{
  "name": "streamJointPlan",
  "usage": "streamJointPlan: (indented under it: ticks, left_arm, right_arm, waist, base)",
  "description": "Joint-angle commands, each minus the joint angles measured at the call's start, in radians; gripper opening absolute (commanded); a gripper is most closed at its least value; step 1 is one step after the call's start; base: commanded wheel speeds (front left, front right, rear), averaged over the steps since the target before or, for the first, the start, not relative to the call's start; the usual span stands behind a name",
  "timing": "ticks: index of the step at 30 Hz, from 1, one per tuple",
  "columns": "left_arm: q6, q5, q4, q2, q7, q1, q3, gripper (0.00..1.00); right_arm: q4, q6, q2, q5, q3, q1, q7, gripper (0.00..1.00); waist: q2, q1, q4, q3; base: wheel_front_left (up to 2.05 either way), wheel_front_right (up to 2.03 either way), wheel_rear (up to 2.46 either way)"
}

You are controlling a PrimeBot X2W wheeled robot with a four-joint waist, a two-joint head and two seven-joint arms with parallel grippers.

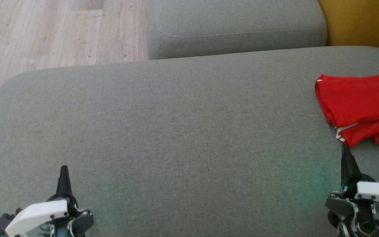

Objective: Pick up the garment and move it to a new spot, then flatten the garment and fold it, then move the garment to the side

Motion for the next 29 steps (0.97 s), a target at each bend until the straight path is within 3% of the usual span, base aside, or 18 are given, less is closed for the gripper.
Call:
streamJointPlan:
  ticks: [1,8,29]
  left_arm:
    - [-0.013,-0.034,-0.023,0.012,0.009,-0.063,0.045,0.00]
    - [-0.028,-0.106,-0.013,0.012,0.028,-0.080,0.063,0.00]
    - [-0.028,-0.098,-0.012,0.005,0.035,-0.080,0.072,0.00]
  right_arm:
    - [-0.031,0.007,-0.019,0.038,0.012,-0.065,0.012,0.00]
    - [-0.027,0.007,-0.018,0.110,0.001,-0.080,0.030,0.00]
    - [-0.027,0.007,-0.012,0.102,-0.008,-0.081,0.037,0.00]
  waist:
    - [0.0000,0.0000,0.000,0.001]
    - [0.0000,0.0000,0.000,0.003]
    - [0.0000,0.0000,0.000,0.003]
  base:
    - [0.00,0.00,0.00]
    - [0.00,0.00,0.00]
    - [0.00,0.00,0.00]
